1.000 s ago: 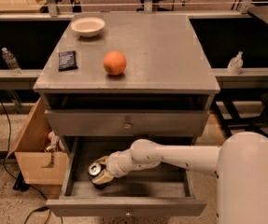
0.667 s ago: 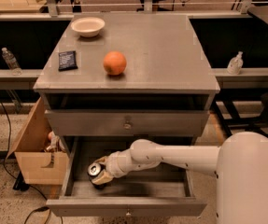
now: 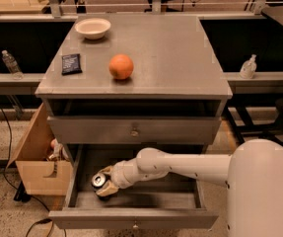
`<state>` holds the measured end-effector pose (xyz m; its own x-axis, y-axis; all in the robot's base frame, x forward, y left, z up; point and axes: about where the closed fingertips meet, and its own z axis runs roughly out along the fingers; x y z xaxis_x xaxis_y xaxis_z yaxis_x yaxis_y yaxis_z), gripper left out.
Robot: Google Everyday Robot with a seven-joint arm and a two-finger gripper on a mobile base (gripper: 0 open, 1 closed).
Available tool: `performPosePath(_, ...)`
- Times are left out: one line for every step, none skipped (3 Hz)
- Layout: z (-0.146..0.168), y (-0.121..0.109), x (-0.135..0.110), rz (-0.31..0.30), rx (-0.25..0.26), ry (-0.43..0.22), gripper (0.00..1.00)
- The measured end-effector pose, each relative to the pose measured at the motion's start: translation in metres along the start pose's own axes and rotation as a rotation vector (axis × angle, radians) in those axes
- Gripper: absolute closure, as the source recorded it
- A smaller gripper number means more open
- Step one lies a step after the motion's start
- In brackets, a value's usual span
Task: Place pepsi can into middle drawer
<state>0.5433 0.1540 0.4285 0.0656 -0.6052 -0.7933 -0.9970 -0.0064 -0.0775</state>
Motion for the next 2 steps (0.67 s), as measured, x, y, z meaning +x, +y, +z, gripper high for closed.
performPosePath(0.0015,0.0012,-0.0005,0.0,-0.003,-0.001,0.05)
performPosePath(0.0025,0.0021,-0.0008,0.0,-0.005,-0.001,0.0)
